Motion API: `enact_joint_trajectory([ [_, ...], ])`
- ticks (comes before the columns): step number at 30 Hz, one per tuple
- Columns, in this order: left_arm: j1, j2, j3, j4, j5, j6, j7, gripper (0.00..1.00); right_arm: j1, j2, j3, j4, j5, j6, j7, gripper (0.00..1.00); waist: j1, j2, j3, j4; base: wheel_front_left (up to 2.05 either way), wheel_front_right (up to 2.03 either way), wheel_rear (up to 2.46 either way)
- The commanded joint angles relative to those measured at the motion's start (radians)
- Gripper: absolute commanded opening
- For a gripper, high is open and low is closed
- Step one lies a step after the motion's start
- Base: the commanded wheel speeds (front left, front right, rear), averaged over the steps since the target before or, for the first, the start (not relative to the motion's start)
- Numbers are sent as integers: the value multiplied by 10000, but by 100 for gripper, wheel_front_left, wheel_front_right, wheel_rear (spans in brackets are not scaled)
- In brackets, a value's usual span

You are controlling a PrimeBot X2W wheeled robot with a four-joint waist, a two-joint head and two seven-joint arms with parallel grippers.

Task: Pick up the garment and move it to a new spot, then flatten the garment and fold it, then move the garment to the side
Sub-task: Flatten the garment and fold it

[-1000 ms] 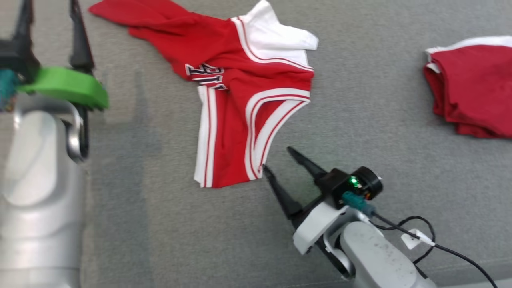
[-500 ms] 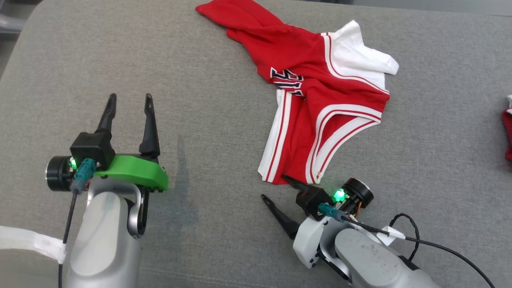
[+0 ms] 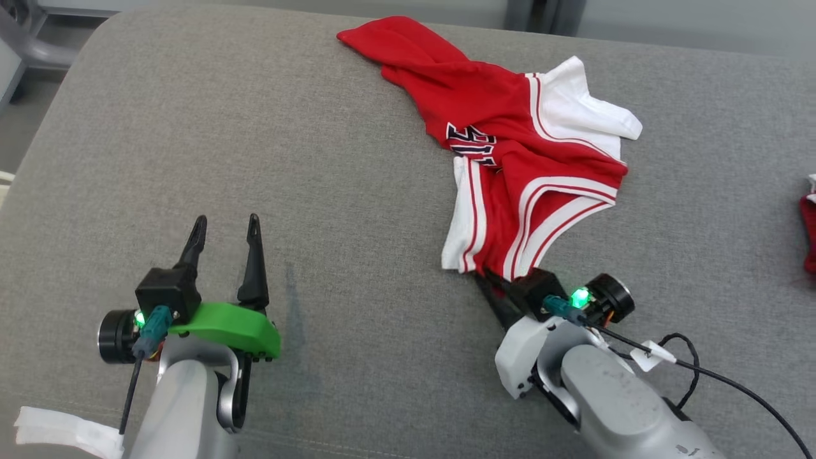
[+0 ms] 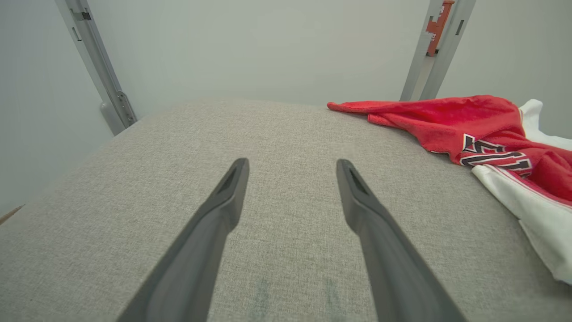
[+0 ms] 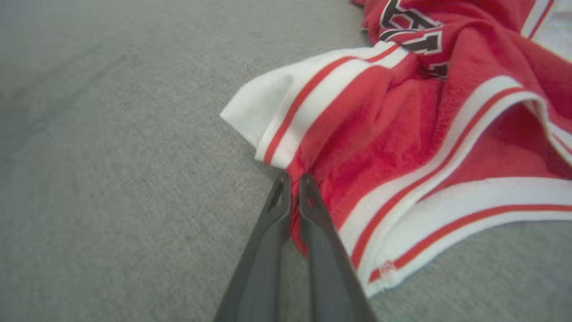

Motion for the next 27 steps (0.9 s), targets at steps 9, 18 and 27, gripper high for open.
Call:
enact_joint_trajectory([
  [9,1086,11,-406,-79,-849,208,4,100,-310,-1250,-1583,-4213,133,-25,-8,0,0,0,-912,-926,0,0,0],
  [18,1575,22,-1560,-10,-1636,491,3,100,-4928,-2498,-120,-4054,-154,-25,-7,0,0,0,-1502,-96,0,0,0],
  [27,2069,18,-2329,101,-2128,785,3,100,-7750,-2141,1156,-2316,21,-25,-6,0,0,0,-1597,1269,0,0,0],
])
